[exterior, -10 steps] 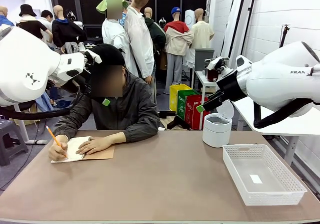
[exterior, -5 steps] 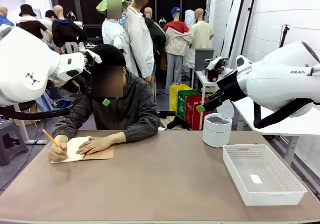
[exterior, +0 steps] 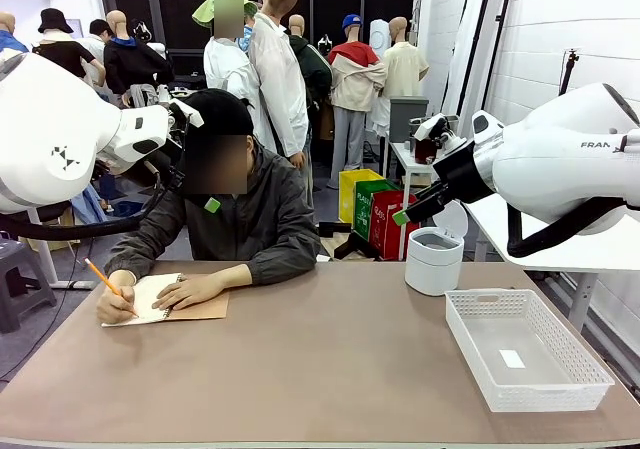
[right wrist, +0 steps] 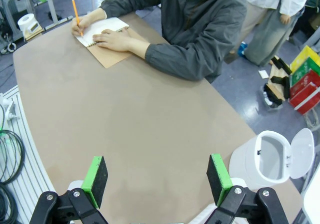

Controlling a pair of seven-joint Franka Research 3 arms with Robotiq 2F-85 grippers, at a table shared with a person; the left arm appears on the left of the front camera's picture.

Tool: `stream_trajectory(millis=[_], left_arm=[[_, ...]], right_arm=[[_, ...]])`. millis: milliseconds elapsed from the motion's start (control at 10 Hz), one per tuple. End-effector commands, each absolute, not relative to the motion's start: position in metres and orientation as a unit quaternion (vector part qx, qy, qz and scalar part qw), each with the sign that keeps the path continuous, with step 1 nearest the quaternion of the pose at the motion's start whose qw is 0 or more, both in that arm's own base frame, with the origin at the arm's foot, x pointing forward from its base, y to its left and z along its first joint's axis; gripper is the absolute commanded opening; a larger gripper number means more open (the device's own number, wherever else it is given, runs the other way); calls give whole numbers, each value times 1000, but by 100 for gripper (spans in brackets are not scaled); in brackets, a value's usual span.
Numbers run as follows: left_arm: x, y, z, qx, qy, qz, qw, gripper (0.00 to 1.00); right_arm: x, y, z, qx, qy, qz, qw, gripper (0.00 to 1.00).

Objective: Sort the paper based on its condition.
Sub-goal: If a person hands you a paper, place it in the Organizing basket , and if it's crumpled, put it in the Trash can.

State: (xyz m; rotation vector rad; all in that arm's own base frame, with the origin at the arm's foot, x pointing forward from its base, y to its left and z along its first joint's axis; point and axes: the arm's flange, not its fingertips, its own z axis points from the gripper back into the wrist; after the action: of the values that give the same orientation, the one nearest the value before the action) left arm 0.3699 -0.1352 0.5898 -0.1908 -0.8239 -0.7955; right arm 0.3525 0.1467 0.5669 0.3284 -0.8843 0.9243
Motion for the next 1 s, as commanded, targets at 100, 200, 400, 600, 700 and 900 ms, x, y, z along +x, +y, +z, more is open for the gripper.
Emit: stream_trajectory(millis=[100,200,400,600,700,900], left_arm=[[370,-135,590,-89,-388,-369,840,100],[370,-135,590,-89,-388,-369,840,100],[370,-135,590,-89,-388,-369,840,100],[370,-135,590,-89,-388,-369,840,100],[370,-135,590,-89,-388,-369,840,100],[370,-135,590,-89,-388,-369,840,100]], right_arm=[[352,147,567,156,-409,431,789,100],[352,147,567,156,-409,431,789,100],[352,147,567,156,-409,431,789,100],[352,147,567,156,-409,431,789,100],[352,147,567,156,-409,431,789,100],[352,147,567,156,-409,431,789,100]])
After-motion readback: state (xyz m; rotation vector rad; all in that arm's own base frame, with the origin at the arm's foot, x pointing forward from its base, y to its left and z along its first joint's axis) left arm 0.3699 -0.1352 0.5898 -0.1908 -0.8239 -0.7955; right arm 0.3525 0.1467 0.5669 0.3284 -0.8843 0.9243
